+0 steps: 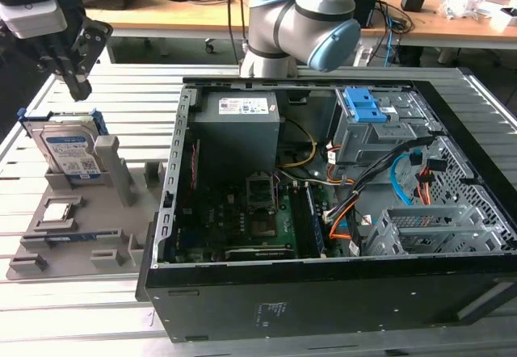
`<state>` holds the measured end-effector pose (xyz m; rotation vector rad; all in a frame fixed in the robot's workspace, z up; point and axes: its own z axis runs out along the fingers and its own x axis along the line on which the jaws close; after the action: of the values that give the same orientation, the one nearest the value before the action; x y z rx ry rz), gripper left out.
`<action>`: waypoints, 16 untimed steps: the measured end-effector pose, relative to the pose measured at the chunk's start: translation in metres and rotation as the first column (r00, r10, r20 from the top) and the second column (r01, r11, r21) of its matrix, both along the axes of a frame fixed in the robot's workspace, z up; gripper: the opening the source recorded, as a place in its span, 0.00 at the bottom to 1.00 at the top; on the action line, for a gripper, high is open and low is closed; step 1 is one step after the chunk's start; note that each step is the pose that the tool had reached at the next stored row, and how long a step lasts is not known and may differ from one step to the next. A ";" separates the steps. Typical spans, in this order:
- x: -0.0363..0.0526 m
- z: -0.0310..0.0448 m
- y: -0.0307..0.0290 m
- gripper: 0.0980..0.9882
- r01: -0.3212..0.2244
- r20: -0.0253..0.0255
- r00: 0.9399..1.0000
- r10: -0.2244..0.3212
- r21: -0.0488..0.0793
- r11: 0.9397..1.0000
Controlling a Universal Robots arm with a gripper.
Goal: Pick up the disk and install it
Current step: 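Reach for the disk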
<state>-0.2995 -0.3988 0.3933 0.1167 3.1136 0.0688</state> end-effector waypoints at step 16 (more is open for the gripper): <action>-0.0325 0.0000 0.0000 0.01 0.000 0.000 1.000 0.000 0.000 1.000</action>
<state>-0.3320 -0.3989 0.3933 0.1167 3.1137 0.0688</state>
